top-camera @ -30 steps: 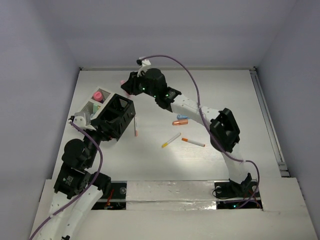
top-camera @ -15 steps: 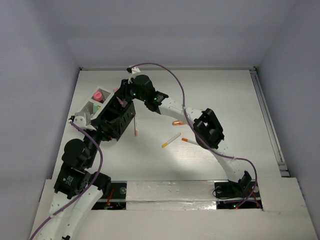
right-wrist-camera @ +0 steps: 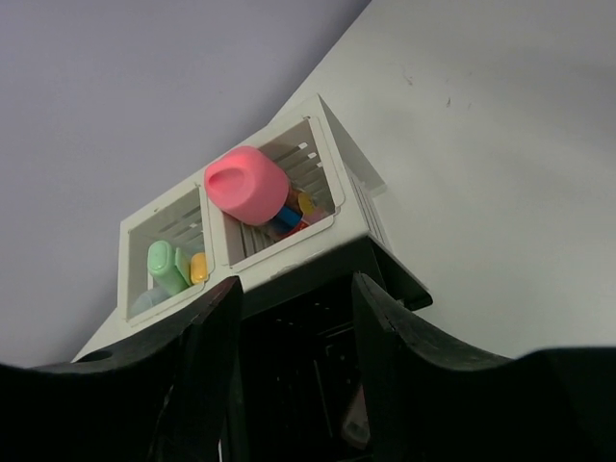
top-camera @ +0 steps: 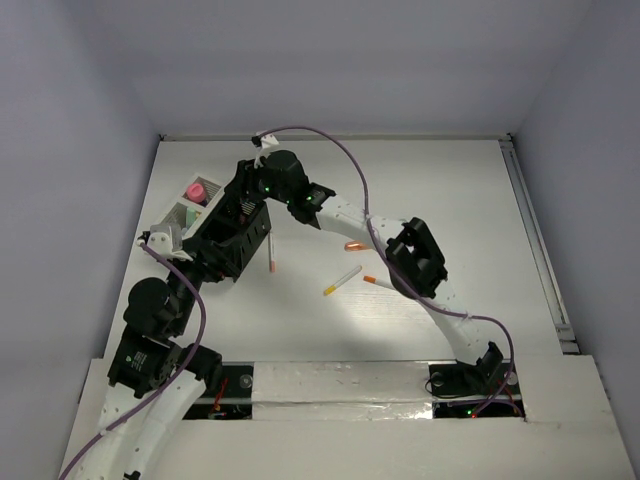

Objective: Sort the stationery into containers
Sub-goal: Place the pen in the storage box, then pick up the pen from the center of the board.

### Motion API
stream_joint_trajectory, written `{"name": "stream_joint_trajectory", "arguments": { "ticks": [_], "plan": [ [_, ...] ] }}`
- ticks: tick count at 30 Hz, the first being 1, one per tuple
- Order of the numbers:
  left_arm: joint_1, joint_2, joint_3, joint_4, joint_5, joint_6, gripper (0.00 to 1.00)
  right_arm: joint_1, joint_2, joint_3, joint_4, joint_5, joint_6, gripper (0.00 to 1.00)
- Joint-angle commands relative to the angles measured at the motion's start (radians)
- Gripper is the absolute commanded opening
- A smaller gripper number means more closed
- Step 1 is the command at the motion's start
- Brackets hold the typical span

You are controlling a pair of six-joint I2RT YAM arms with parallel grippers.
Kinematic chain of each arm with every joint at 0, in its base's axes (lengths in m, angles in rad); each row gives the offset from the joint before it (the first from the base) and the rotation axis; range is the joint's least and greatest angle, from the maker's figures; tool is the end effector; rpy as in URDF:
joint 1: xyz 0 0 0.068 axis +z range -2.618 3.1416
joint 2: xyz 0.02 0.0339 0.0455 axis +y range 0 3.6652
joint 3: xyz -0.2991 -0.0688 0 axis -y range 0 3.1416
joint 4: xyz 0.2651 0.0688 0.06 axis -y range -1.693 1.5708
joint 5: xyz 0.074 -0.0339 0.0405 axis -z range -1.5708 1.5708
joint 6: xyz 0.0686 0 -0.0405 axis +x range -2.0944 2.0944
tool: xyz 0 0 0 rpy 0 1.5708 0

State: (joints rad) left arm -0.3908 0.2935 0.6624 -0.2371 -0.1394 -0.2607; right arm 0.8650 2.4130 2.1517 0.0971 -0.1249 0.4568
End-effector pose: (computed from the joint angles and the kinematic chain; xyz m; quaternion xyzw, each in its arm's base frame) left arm 0.0961 -0.0293 0.3702 -0.0095 0.6594 -0.1966 0.7255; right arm 0.4183 0.5040 0.2789 -0.1938 0.7372 0.4338 0.4803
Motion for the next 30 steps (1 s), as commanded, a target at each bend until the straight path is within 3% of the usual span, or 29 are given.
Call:
{"name": "stream_joint_trajectory", "arguments": {
  "ticks": [1,4,9,17,22,25,30],
  "plan": [
    [0.004,0.007,0.013,0.035,0.006,0.0,0.99,0.008,-0.046,-0.006,0.052,-0.006,-0.009,0.56],
    [0.004,0.006,0.011,0.033,0.006,0.0,0.99,0.008,-0.119,-0.097,0.099,0.043,-0.02,0.56],
    [0.004,-0.008,0.013,0.035,0.009,0.0,0.99,-0.029,-0.325,-0.423,0.17,0.152,-0.099,0.55],
    [-0.016,-0.05,0.014,0.036,0.011,0.0,0.99,-0.321,-0.724,-0.997,0.073,0.248,-0.046,0.51],
    [-0.046,-0.07,0.014,0.033,0.006,0.0,0.99,-0.452,-0.859,-1.109,-0.172,0.301,-0.032,0.55],
    [-0.065,-0.077,0.013,0.035,0.004,0.0,0.99,-0.504,-0.855,-1.098,-0.31,0.355,-0.05,0.62],
    [-0.083,-0.097,0.013,0.033,0.0,-0.002,0.99,-0.569,-0.793,-1.07,-0.439,0.298,-0.134,0.71]
  ]
}}
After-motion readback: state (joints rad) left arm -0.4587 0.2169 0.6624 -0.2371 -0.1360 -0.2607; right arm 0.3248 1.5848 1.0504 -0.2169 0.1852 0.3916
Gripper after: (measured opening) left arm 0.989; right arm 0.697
